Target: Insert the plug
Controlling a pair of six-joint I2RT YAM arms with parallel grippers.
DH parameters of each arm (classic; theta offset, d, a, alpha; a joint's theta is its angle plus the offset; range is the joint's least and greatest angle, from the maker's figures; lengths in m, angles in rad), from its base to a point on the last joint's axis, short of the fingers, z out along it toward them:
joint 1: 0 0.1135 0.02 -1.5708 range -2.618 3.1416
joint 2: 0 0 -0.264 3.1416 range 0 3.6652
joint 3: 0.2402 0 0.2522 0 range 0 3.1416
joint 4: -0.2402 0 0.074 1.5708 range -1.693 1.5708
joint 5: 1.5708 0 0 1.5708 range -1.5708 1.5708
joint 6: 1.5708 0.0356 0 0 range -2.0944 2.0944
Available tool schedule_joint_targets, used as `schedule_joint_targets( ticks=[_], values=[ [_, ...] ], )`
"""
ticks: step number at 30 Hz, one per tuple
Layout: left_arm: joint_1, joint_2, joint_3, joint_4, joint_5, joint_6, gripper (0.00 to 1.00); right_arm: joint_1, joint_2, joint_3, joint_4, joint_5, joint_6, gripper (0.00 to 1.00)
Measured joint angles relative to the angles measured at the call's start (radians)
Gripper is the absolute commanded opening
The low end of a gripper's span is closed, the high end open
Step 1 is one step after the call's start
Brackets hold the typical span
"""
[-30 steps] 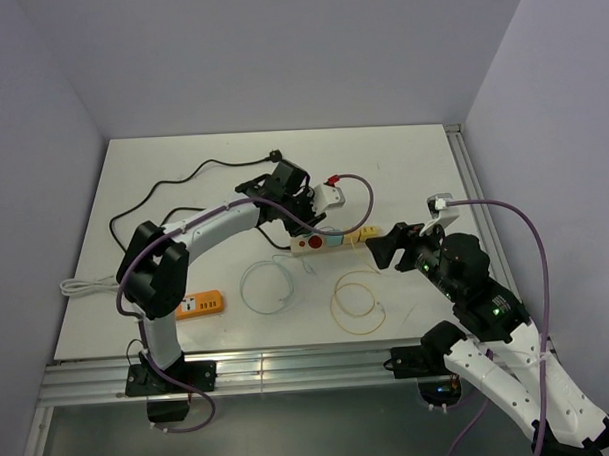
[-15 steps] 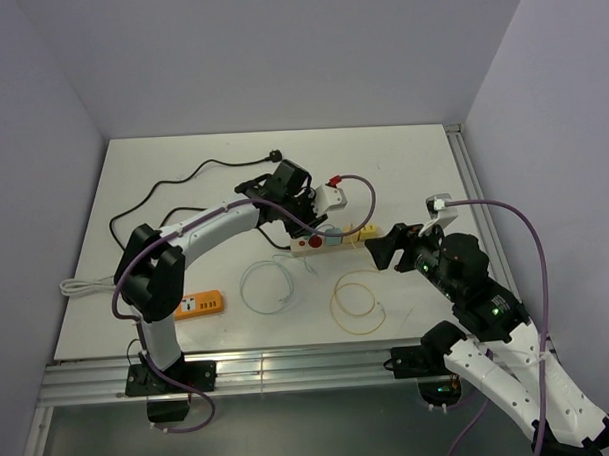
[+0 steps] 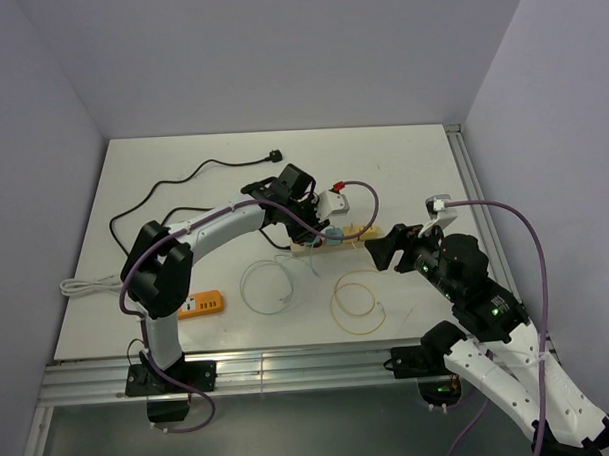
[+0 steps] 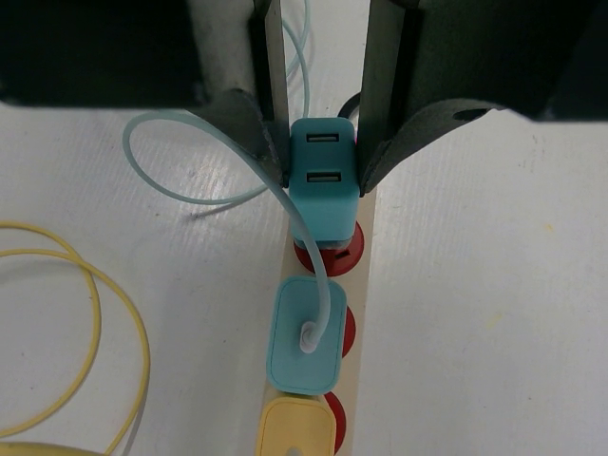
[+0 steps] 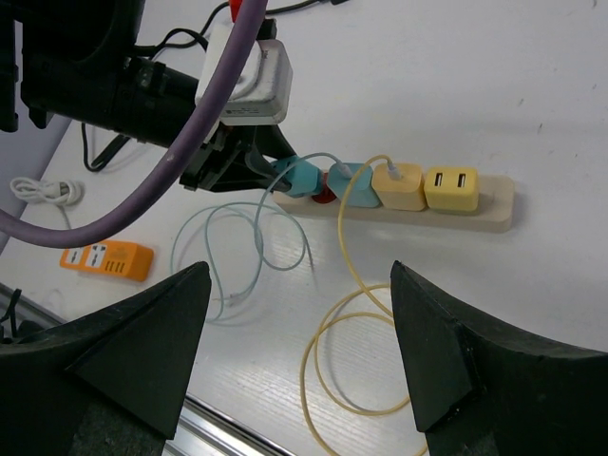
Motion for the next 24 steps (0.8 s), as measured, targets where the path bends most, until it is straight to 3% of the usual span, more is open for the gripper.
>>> schedule_joint_targets(
  ticks=[24],
  values=[
    [0.0,0.023,0.014,0.005,0.027,0.0,0.0,0.0,0.001,-0.006,0.007,-0.002,0.003,0.83]
  ],
)
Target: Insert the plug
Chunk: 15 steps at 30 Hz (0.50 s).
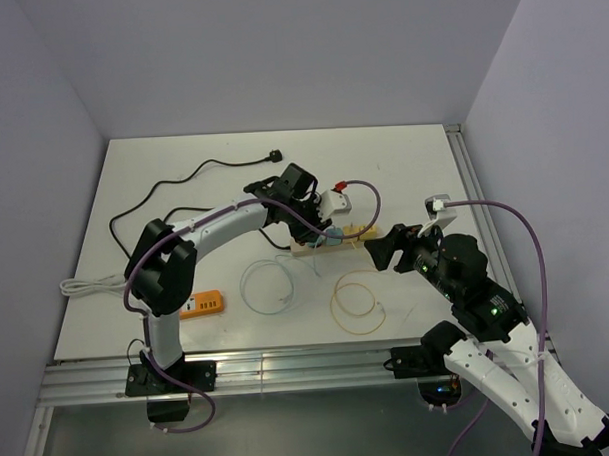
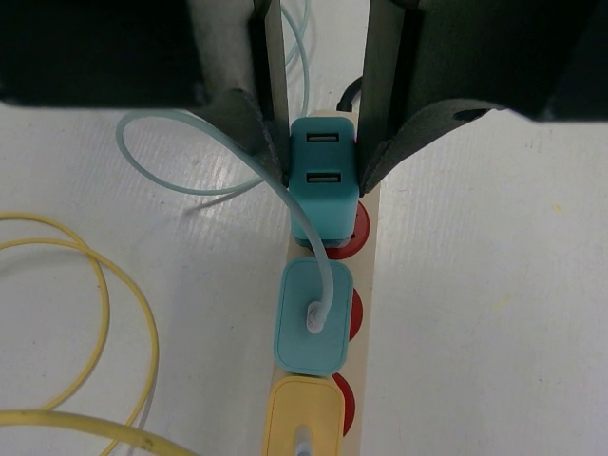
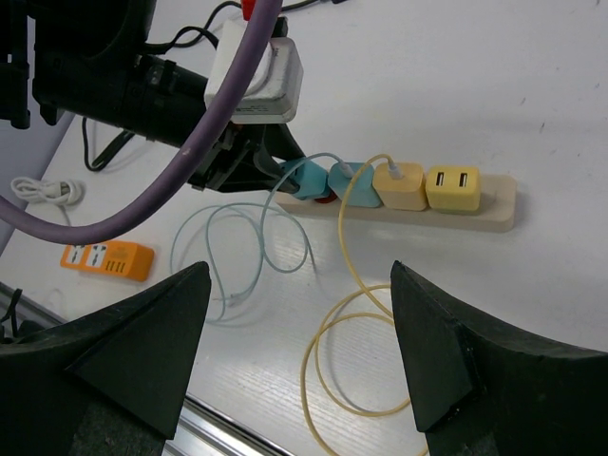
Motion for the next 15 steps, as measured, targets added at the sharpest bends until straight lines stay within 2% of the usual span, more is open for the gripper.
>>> schedule_joint_targets(
  ticks=[15],
  values=[
    [0.006,0.019,0.023,-0.025,0.011,0.066,0.0,0.0,0.0,-0.012,0.001,0.0,0.0,0.84]
  ],
)
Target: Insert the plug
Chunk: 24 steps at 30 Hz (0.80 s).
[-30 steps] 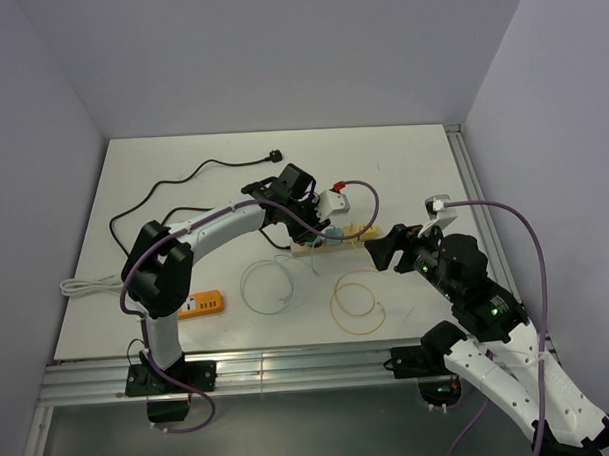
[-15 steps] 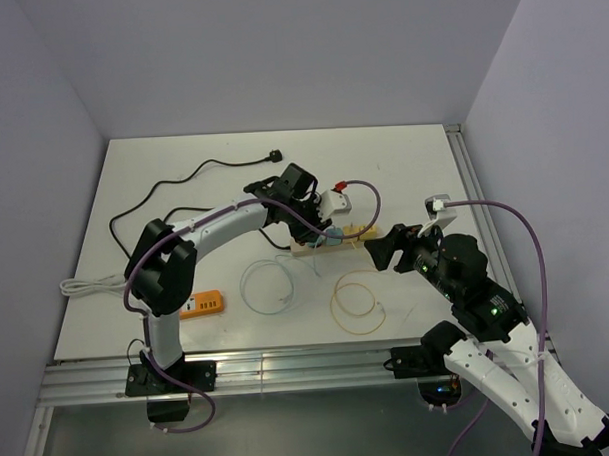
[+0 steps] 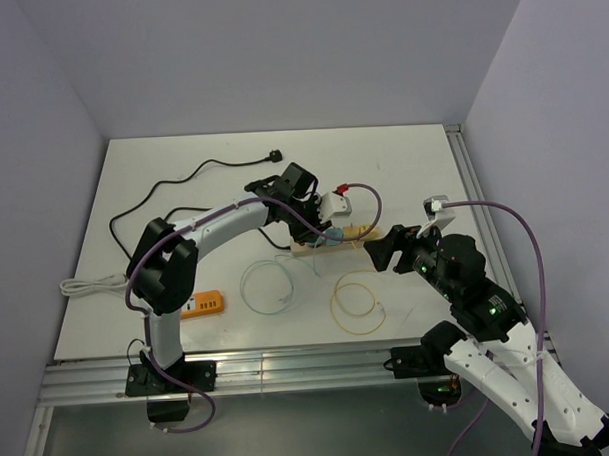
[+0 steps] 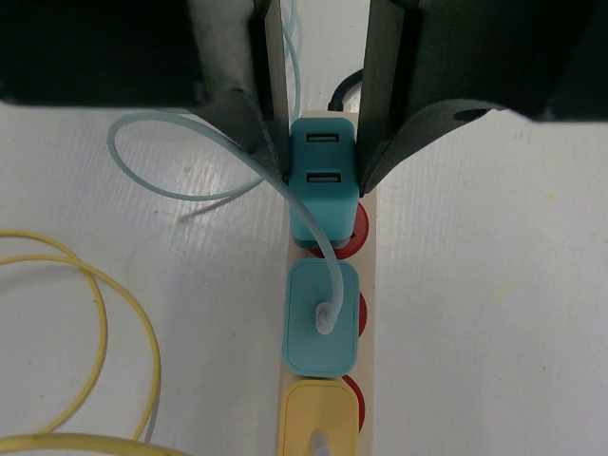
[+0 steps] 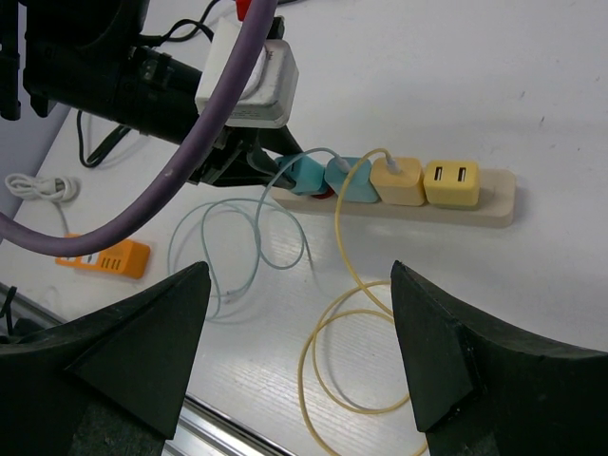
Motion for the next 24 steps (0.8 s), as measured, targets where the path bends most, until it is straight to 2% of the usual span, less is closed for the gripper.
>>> schedule_joint_targets(
  ticks=[11,18,24],
  values=[
    [0.0,0.034,0.055,-0.049,0.004,0.023,0.0,-0.001,-0.001,0.0,0.004,0.0,0.002,0.84],
    [-0.013,0.037,0.053,-0.032,-0.003,0.041,0.0,-0.003,-0.043,0.0,0.007,0.013,0.017,0.84],
    [-0.021,0.063,0.043,0.01,-0.01,0.048,0.0,-0.003,-0.105,-0.001,0.008,0.057,0.031,0.88]
  ],
)
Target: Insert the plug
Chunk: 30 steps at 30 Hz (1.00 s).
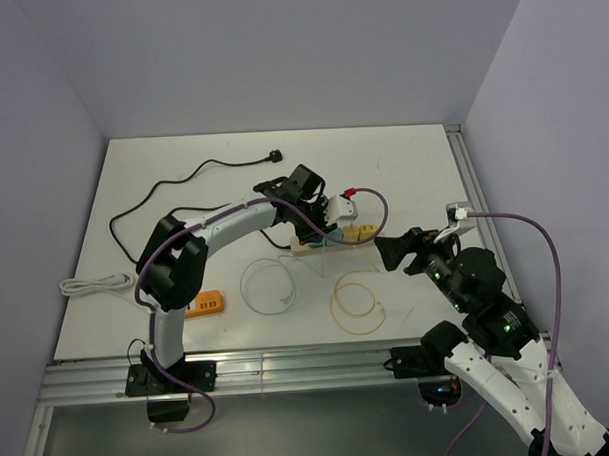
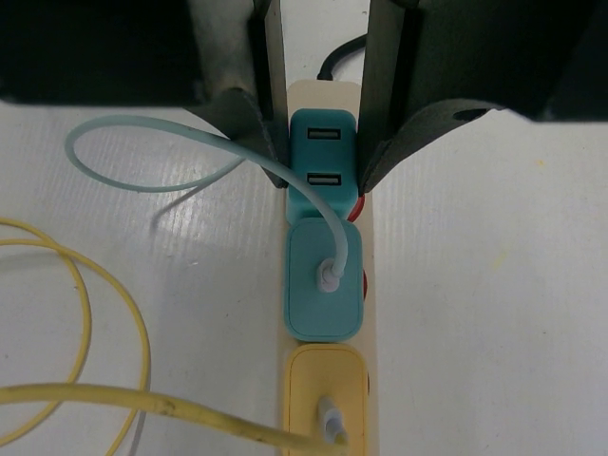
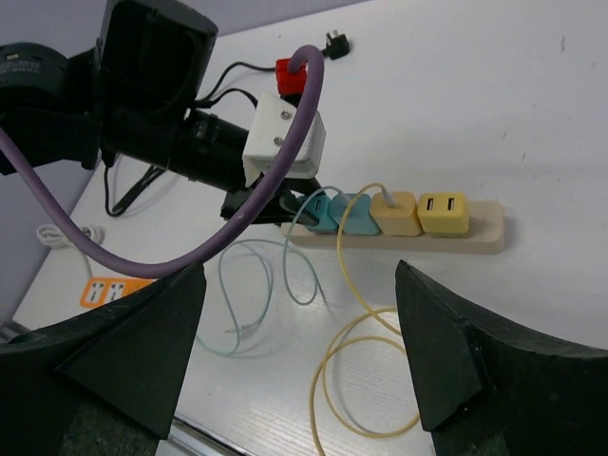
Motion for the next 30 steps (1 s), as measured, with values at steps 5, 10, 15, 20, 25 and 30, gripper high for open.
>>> schedule_joint_targets(
  ticks=[5,10,15,20,25,30],
  values=[
    [0.002,-0.015,-0.037,0.039,0.006,-0.002,0.0,-0.002,-0.041,0.0,-0.002,0.039,0.003,0.89],
    [0.009,-0.031,-0.078,0.091,0.023,-0.009,0.0,-0.002,-0.05,0.0,-0.003,0.049,0.003,0.89],
    [0.018,-0.032,-0.077,0.097,0.033,-0.024,0.25,-0.002,-0.05,0.0,-0.006,0.051,0.002,0.89],
    [0.044,-0.034,-0.085,0.11,0.067,-0.046,0.46,-0.002,-0.052,0.0,-0.013,0.054,0.002,0.89],
    [0.074,-0.034,-0.139,0.112,0.05,-0.061,0.53,-0.002,-0.054,0.0,-0.015,0.056,0.002,0.89],
    [0.084,-0.055,-0.163,0.121,0.041,-0.061,0.99,-0.002,-0.055,0.0,-0.017,0.056,0.003,0.89]
  ],
)
